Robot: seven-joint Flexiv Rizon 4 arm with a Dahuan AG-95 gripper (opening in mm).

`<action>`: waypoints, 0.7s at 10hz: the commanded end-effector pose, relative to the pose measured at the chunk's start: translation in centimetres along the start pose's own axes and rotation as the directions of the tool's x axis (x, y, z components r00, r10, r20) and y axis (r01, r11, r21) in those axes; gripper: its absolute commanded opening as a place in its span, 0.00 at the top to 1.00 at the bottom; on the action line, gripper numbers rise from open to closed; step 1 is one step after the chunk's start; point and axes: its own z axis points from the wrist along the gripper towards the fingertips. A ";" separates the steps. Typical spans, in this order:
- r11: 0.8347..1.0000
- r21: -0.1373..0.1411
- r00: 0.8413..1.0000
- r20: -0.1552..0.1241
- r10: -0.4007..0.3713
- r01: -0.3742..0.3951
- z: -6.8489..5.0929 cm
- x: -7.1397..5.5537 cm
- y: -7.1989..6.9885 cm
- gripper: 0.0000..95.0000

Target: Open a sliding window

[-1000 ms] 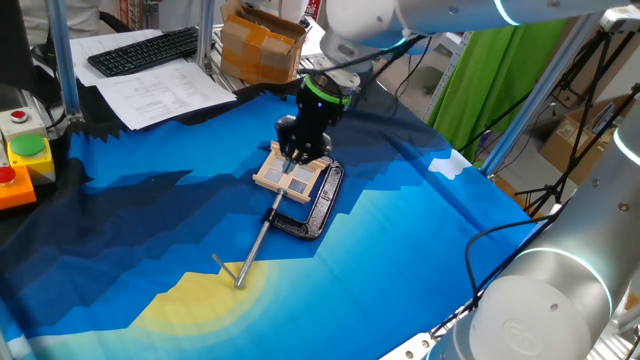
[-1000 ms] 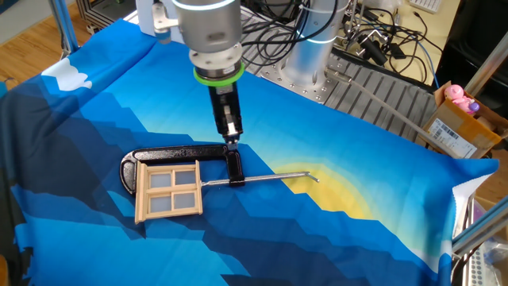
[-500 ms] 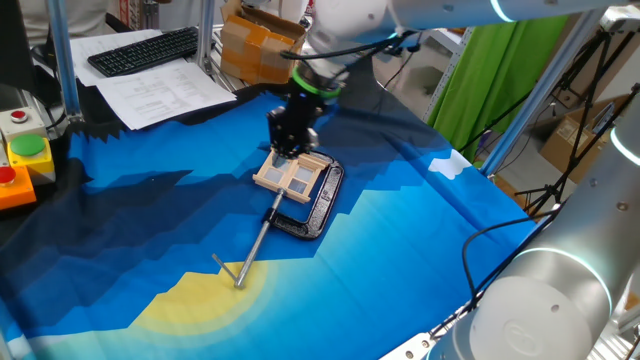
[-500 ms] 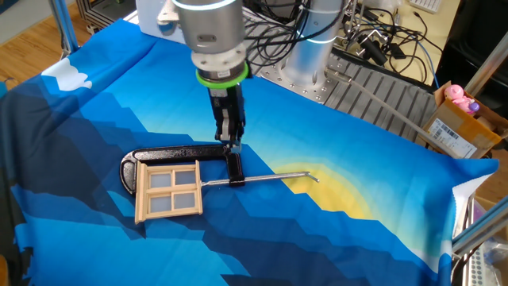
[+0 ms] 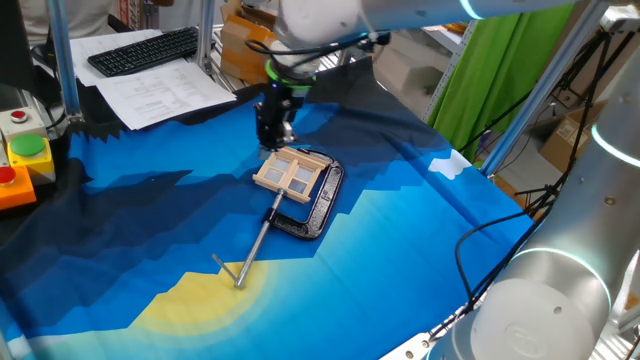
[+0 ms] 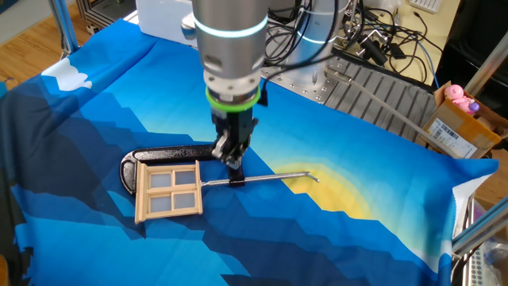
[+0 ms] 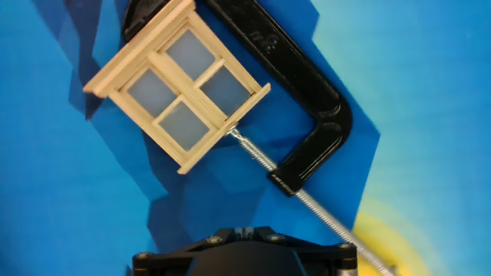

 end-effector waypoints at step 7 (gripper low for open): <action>0.982 -0.003 0.982 0.015 0.188 -0.188 1.5 -0.5 4.4 1.00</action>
